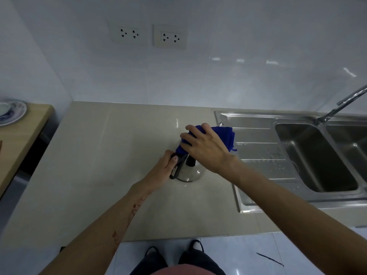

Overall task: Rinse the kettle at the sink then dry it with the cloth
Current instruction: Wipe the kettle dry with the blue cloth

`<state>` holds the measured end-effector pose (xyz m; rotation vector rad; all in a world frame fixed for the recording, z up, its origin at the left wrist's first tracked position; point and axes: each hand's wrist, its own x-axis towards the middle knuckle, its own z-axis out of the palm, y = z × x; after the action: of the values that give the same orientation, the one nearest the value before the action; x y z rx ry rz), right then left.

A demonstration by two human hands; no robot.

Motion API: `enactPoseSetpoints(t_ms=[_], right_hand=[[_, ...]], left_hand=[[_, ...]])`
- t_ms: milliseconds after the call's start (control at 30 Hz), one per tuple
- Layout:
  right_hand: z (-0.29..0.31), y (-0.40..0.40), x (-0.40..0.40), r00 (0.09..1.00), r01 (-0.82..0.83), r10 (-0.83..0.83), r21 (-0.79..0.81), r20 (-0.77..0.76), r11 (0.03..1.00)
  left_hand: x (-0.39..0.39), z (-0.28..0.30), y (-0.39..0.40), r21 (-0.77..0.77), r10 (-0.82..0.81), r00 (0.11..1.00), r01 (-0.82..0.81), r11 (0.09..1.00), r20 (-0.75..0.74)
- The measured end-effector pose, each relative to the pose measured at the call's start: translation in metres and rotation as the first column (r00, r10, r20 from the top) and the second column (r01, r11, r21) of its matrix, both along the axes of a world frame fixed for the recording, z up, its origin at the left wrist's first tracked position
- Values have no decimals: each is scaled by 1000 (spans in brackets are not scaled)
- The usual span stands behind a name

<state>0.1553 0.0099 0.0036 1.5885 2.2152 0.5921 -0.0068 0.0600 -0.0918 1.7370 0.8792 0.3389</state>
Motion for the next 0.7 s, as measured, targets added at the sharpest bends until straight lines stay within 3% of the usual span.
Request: enactPoseSetpoints(t_ms=[167, 233, 367, 500, 600, 700], right_hand=[[9, 13, 23, 989, -141, 141, -5, -42, 990], [5, 21, 32, 983, -158, 147, -102, -105, 982], [6, 40, 42, 962, -21, -65, -309, -266, 951], [8, 44, 31, 972, -122, 27, -404, -233, 907], [14, 53, 43, 920, -33, -151, -456, -361, 889], [9, 54, 33, 897, -27, -200, -503, -393, 864]], left_hand=[[0, 1, -2, 1, 15, 1000, -15, 1000, 3], [0, 2, -4, -5, 29, 999, -29, 1000, 13], [2, 2, -5, 1, 45, 999, -45, 999, 5], [4, -2, -7, -27, 106, 993, -104, 994, 50], [6, -2, -8, 0, 114, 993, -114, 993, 14], [7, -4, -9, -16, 134, 990, -134, 991, 45]])
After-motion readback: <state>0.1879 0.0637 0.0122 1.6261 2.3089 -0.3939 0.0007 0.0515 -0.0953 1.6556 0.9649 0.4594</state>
